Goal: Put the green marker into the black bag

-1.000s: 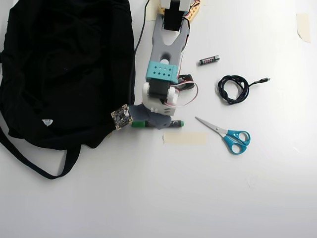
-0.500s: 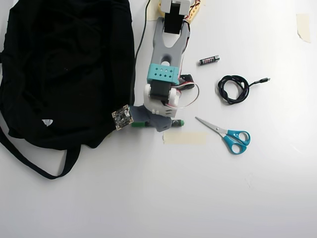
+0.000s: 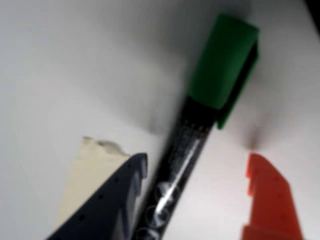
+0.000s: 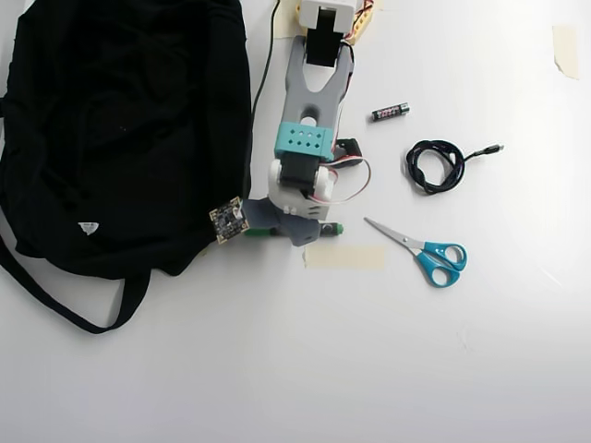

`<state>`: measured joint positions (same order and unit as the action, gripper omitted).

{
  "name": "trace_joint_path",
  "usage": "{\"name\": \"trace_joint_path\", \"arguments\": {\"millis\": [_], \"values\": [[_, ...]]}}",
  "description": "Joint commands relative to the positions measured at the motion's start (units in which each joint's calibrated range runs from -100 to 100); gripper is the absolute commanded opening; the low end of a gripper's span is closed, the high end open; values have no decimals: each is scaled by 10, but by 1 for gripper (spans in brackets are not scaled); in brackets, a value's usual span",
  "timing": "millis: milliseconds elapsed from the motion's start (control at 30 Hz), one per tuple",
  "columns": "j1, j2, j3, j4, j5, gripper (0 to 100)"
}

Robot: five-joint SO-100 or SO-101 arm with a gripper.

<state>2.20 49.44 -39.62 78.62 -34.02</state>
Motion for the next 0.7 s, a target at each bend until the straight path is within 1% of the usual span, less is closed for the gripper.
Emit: {"name": "trace_joint_path", "arguments": {"millis": [0,333,667], "values": [[-1,2,-25,-18,-1,26],[0,48,-58,-24,-1,26],[1,64,-50,13,-1,26]]}}
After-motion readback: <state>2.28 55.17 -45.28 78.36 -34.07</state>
